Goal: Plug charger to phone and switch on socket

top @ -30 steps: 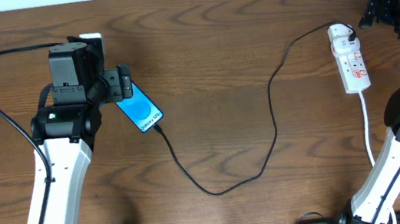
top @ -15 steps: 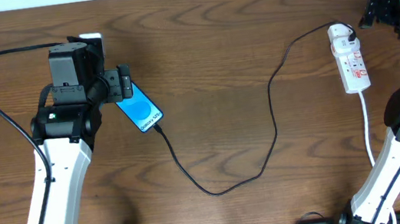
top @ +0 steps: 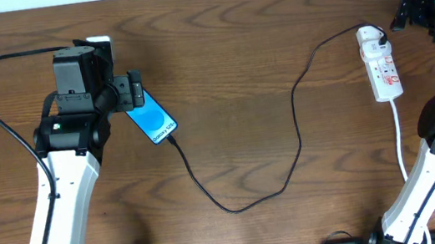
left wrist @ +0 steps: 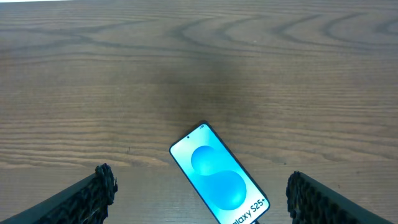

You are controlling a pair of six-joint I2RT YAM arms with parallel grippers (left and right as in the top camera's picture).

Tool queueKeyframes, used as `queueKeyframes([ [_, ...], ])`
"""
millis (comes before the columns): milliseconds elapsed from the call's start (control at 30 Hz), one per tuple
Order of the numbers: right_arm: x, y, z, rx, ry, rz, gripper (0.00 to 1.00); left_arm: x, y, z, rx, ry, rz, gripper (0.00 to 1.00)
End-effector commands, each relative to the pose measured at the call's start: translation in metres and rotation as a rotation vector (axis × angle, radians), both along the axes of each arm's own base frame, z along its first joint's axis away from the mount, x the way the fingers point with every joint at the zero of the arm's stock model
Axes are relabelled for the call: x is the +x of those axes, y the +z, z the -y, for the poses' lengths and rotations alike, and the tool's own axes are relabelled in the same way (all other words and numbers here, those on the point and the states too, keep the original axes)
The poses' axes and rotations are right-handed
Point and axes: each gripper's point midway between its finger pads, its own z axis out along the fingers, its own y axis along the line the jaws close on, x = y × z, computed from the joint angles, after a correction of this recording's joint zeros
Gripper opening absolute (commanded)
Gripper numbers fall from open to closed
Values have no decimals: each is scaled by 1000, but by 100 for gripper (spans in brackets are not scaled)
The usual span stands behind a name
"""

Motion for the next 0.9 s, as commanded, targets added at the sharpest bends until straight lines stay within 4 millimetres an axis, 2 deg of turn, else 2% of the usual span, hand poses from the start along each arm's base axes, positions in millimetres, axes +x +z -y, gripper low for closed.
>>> queueKeyframes([
  [0, 3, 6, -1, -2, -9, 18, 99, 1, -4, -3, 14, 7, -8, 89],
  [200, 3, 6, -1, -2, -9, 18, 99, -1, 0, -3, 12, 6, 2, 89],
  [367, 3, 6, -1, -2, -9, 18, 99, -10, 22, -3, 5, 3, 59, 89],
  [500, 3, 6, -1, -2, -9, 19, 99, -18, 32, -3, 3, 4, 92, 90],
  [633, 3, 6, -1, -2, -9, 18, 99, -26, 29, -4, 0, 4, 136, 89],
  [867, 3, 6, -1, -2, -9, 18, 99, -36, 24, -5, -16, 5, 344, 89],
])
